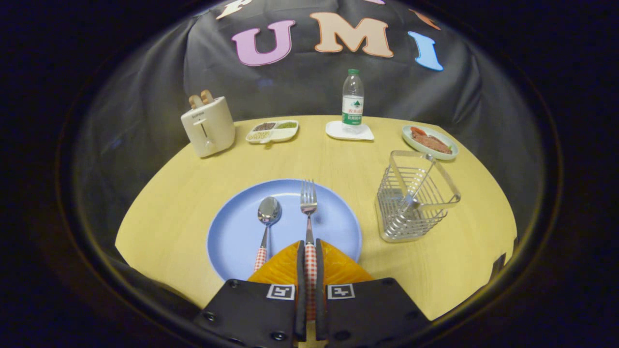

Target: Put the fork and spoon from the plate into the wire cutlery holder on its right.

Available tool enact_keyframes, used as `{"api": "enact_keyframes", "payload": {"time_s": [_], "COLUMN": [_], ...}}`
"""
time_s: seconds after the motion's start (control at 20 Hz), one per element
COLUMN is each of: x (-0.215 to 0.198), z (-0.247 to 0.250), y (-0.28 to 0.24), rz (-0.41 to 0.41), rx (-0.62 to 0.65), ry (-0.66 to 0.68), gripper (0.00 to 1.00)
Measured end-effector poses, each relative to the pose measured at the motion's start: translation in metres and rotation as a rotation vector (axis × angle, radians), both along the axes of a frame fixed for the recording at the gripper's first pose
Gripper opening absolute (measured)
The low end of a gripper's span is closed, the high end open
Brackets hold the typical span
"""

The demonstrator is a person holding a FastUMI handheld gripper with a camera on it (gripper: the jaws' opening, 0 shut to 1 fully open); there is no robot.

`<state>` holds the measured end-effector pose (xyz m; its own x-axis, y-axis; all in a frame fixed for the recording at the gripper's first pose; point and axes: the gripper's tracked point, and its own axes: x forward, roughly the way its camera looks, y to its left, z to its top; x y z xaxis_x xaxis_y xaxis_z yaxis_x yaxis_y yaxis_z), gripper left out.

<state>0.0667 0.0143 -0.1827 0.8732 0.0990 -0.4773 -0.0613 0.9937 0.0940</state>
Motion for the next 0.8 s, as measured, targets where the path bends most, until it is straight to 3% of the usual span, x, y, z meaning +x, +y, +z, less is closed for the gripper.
{"api": "enact_keyframes", "payload": {"time_s": [0.5,0.65,0.8], "x": [-0.015,-0.017,-0.021], "z": [0.091,0.089,0.08], "y": [-0.089,-0.123,-0.136], "rz": [-0.068,-0.071,-0.015], "rx": [-0.046,-0.109,-0.162], "ry": [-0.029,0.039,0.145], "gripper": [0.1,0.1,0.1]}}
